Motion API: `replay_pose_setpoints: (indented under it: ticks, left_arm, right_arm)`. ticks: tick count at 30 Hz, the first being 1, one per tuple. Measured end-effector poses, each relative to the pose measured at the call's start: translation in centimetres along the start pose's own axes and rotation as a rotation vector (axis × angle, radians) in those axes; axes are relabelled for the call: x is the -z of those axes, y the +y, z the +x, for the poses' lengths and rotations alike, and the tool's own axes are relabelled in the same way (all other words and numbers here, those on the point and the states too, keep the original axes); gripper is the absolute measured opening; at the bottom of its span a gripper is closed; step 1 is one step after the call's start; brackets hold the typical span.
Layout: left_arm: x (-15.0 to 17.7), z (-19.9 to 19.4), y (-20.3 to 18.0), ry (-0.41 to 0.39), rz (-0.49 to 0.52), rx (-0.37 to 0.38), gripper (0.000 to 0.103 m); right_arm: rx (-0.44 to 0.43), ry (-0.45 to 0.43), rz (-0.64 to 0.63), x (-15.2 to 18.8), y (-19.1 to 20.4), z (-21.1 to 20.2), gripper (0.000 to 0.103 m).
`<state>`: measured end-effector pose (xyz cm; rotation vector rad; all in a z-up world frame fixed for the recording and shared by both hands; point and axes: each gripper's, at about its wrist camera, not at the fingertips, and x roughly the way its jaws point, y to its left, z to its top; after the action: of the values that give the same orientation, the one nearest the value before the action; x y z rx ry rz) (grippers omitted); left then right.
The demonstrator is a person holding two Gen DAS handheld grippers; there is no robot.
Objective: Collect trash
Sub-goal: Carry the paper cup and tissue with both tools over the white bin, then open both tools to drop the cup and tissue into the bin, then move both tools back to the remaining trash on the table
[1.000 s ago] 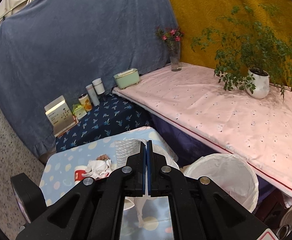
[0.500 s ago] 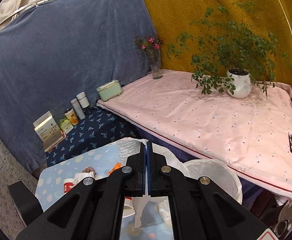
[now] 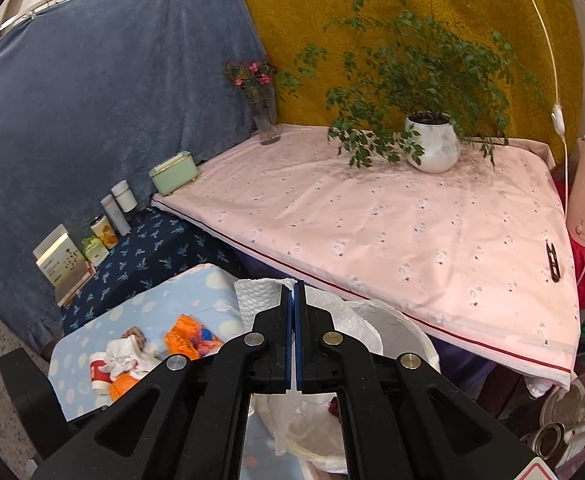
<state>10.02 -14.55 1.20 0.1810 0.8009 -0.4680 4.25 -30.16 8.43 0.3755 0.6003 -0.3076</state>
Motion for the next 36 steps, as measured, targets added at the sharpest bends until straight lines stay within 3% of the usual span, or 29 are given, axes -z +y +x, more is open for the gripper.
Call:
replay_pose_setpoints:
  ticks: [13,16,20,21,31,36]
  left_arm:
    - [0.4,3.7,-3.0,0.058,0.042,0.040,0.003]
    - [0.4,4.2,-3.1,0.055,0.038,0.044,0.008]
    - [0.4,4.1,-2.9,0.031,0.023,0.035,0.041]
    - [0.3,3.9,-2.9,0.021,0.024,0.034,0.044]
    - [0.1,3.4,-1.9,0.012,0.012,0.027,0.045]
    - [0.7,3.4,-0.3,0.022,-0.025,0.008,0.052]
  right_arm:
    - [0.066,0.043,0.039,0.7,-3.1,1.9,0.001]
    - [0.078,0.044,0.050,0.8,-3.3,2.2,0.012]
    - [0.087,0.036,0.049,0.9,-3.1,2.2,0.023]
    - [0.090,0.033,0.045,0.8,-3.0,2.1,0.023]
    - [0.072,0.035,0.013,1.1,-1.7,2.1,0.028]
    - [0.062,0.040,-0.014,1.5,-0.5,2.2,0.032]
